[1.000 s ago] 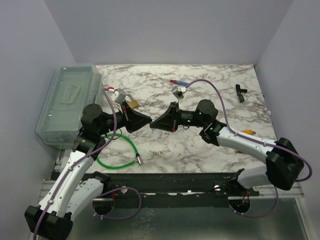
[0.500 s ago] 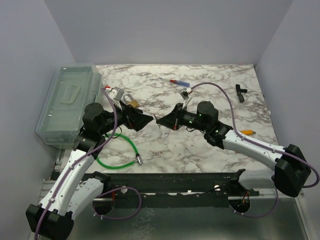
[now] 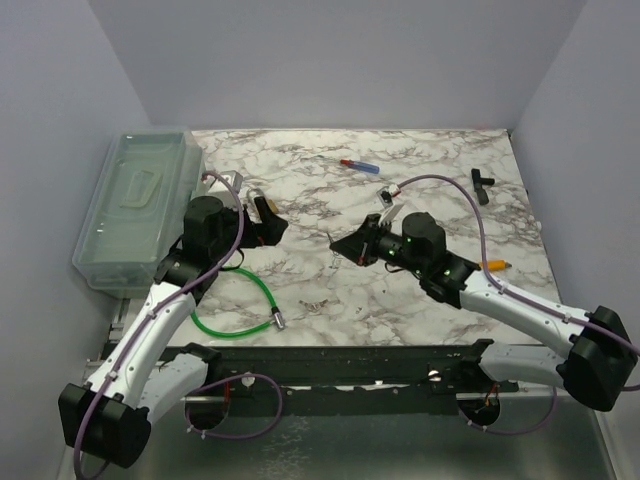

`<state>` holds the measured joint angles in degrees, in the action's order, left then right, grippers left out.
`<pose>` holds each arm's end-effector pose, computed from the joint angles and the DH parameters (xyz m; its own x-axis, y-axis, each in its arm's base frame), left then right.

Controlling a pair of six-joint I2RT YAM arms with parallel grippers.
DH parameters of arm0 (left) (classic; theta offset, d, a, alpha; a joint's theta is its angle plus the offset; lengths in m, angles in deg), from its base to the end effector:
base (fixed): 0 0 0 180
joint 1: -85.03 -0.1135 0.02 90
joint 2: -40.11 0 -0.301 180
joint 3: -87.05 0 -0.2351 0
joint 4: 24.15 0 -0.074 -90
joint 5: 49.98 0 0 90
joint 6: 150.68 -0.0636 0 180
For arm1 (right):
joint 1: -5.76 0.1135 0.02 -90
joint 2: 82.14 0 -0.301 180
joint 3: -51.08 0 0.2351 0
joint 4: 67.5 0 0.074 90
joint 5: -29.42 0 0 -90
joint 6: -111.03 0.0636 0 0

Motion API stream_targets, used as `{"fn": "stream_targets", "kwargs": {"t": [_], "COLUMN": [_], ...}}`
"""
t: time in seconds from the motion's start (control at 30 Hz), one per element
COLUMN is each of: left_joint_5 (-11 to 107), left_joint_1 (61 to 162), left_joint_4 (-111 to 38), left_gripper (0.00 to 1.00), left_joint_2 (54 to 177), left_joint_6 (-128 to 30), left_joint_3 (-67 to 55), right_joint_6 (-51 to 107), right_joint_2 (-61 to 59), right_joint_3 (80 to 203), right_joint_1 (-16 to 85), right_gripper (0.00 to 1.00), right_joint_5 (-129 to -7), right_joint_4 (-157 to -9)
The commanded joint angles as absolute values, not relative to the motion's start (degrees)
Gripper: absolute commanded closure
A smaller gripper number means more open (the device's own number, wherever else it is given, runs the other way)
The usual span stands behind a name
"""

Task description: Unlock with the key

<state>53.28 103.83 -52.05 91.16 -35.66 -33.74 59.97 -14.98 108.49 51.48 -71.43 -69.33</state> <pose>0.1765 -0.0755 0.3351 -0.5088 -0.2616 -0.8201 0.3342 0.8179 -0.4683 0.1789 0.2006 0.3237 -0.6319 0.2362 -0.7382 -0.5590 0.5210 0.6451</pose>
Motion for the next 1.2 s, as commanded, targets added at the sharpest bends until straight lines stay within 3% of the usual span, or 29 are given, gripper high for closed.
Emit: {"fn": "stream_targets", "kwargs": {"t": [0.0, 0.23, 0.47, 0.83, 1.17], "left_joint_5": [39.83, 30.46, 31.75, 22.95, 20.88], "left_joint_1": [103.61, 103.50, 103.51, 103.66, 103.59], "left_joint_4": [-57.87, -63.43, -67.57, -78.25, -80.59], "left_gripper": [0.01, 0.01, 0.03, 0.06, 0.06], "left_joint_2": [93.89, 102.05, 116.31, 140.76, 152.66], "left_joint_6": [-37.99, -39.43, -37.19, -33.93, -32.60], "left_joint_3": [-30.11, -24.79, -15.63, 4.19, 12.98], "right_joint_6": [59.26, 59.70, 62.08, 62.15, 61.47], "right_joint_2": [-18.29, -24.26, -29.35, -31.74, -34.94], "right_joint_3": [106.87, 103.79, 97.73, 95.99, 95.49], "right_joint_1": [51.82, 51.81, 51.82, 51.82, 51.82], "right_gripper": [1.00, 1.00, 1.00, 1.00, 1.00], "right_joint_5": [-68.21, -66.16, -66.48, -67.71, -65.99], "right_joint_4": [-72.69, -77.53, -76.03, -78.18, -81.41]}}
